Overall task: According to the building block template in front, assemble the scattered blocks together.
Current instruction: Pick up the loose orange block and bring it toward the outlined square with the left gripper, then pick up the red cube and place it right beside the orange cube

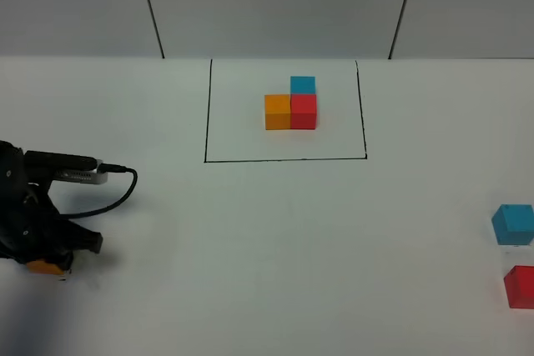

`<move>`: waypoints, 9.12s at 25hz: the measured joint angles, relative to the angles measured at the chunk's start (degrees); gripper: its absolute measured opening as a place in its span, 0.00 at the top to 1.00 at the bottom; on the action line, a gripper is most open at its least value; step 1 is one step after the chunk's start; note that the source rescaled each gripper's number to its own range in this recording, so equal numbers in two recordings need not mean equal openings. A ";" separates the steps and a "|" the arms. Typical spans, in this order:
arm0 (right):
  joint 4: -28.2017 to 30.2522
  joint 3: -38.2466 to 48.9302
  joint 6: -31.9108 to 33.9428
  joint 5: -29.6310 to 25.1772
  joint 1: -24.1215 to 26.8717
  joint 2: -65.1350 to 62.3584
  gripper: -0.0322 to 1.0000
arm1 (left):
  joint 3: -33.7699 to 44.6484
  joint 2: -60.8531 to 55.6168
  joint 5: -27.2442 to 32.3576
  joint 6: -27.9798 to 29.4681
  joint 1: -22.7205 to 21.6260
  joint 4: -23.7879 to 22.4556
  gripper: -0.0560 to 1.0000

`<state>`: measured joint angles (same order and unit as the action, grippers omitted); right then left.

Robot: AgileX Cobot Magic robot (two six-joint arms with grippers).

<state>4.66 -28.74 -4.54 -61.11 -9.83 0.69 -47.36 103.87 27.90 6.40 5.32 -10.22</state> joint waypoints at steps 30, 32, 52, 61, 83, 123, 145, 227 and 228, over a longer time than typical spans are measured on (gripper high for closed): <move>0.00 0.00 0.00 0.00 0.00 0.00 0.97 | -22.52 0.50 15.26 -59.51 30.31 20.77 0.95; 0.00 0.00 0.00 0.00 0.00 0.00 0.97 | -23.52 1.96 16.10 -59.32 31.35 19.86 0.95; 0.00 0.00 0.00 0.00 0.00 0.00 0.97 | -32.38 14.02 19.07 -54.51 36.77 12.86 0.95; 0.00 0.00 0.00 0.00 0.00 0.00 0.97 | -32.74 16.30 15.23 -54.56 39.31 12.51 0.95; 0.00 0.00 0.00 0.00 0.00 0.00 0.97 | -32.74 19.76 12.48 -54.72 39.31 12.32 0.47; 0.00 0.00 0.00 0.00 0.00 0.00 0.97 | -34.46 -38.92 40.57 -22.48 18.59 -13.94 0.40; 0.00 0.00 0.00 0.02 0.00 0.00 0.97 | -14.94 -91.91 40.62 -18.00 2.39 -5.77 0.40; 2.98 -10.96 20.91 12.83 1.95 59.04 0.20 | 18.14 -104.22 34.28 3.20 -7.93 5.44 0.40; 3.12 -11.23 20.91 13.60 1.95 61.20 0.20 | 18.14 -104.22 34.28 3.20 -7.93 5.44 0.40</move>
<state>7.78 -39.97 16.37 -47.51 -7.89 61.88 -29.23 -0.35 62.18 9.60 -2.61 -4.78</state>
